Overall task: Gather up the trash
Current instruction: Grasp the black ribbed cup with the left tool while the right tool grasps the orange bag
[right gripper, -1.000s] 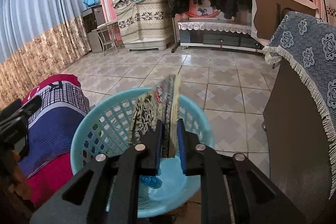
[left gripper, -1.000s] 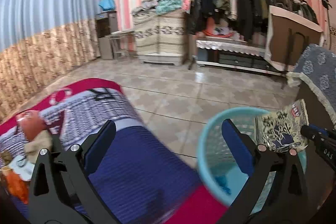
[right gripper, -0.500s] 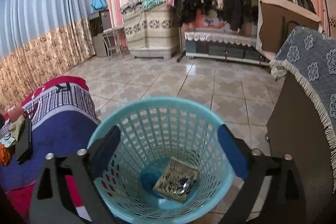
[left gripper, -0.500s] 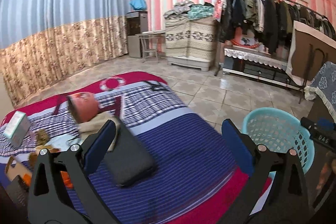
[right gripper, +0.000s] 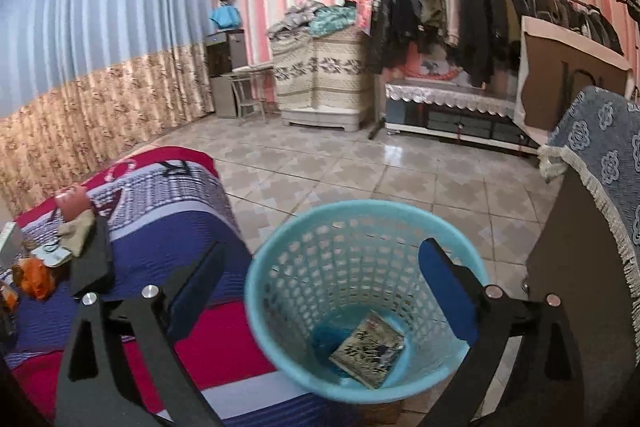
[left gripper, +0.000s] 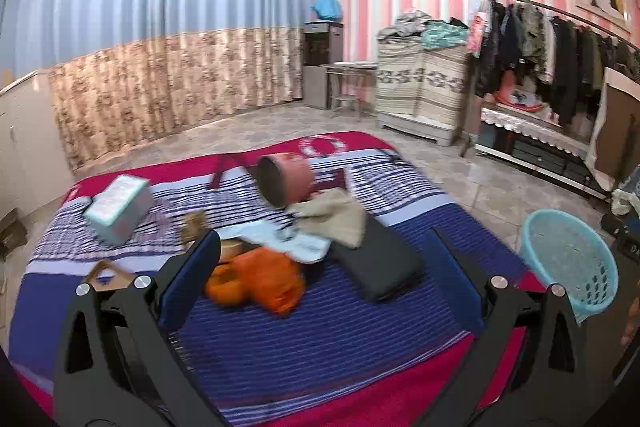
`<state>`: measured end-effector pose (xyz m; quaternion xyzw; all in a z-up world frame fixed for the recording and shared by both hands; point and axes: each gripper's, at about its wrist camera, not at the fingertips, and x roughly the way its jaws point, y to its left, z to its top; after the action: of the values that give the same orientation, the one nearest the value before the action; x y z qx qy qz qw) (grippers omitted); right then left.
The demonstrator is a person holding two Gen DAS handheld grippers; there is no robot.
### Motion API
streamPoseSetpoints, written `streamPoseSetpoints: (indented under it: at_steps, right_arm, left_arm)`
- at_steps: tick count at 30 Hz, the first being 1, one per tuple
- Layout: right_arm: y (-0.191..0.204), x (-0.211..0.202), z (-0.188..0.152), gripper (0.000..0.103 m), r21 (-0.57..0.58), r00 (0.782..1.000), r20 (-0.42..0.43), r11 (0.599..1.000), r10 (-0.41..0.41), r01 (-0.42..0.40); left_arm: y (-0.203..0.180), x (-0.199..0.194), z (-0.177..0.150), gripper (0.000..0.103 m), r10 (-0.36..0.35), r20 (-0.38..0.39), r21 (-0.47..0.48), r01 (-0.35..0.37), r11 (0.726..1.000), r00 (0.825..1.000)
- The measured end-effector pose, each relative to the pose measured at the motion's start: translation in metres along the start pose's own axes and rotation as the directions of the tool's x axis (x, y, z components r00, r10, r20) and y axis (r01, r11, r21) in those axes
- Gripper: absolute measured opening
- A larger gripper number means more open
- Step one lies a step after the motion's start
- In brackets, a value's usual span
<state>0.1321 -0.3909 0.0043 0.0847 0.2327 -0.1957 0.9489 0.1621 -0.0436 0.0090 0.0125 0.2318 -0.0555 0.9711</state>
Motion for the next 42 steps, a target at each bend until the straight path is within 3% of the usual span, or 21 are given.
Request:
streamPoseSetpoints:
  at_steps: [8, 16, 23, 32, 39, 42]
  right_arm:
    - [0.043, -0.012, -0.006, 0.098, -0.061, 0.997, 0.018, 0.996, 0.073, -0.072]
    - [0.094, -0.012, -0.022, 0.098, -0.091, 0.983, -0.017, 0.979, 0.184, -0.185]
    - [0.140, -0.009, -0.037, 0.098, -0.158, 0.963, -0.071, 0.950, 0.260, -0.268]
    - [0.171, -0.002, -0.050, 0.098, -0.256, 0.960, -0.110, 0.926, 0.258, -0.278]
    - [0.173, 0.002, -0.050, 0.098, -0.238, 0.953, -0.133, 0.924, 0.272, -0.298]
    - [0.181, 0.001, -0.049, 0.098, -0.248, 0.945, -0.142, 0.913, 0.295, -0.323]
  left_arm:
    - [0.065, -0.019, -0.018, 0.098, 0.100, -0.021, -0.058, -0.101, 0.993, 0.995]
    - [0.116, -0.032, -0.049, 0.098, 0.193, -0.078, -0.091, -0.200, 0.976, 0.978]
    - [0.143, -0.022, -0.078, 0.098, 0.214, -0.148, -0.106, -0.230, 0.967, 0.966]
    - [0.148, 0.003, -0.082, 0.098, 0.158, -0.218, -0.168, -0.196, 0.966, 0.963]
    - [0.128, 0.020, -0.073, 0.098, 0.179, -0.243, -0.145, -0.218, 0.965, 0.953]
    - [0.124, 0.028, -0.077, 0.097, 0.206, -0.267, -0.114, -0.243, 0.963, 0.942]
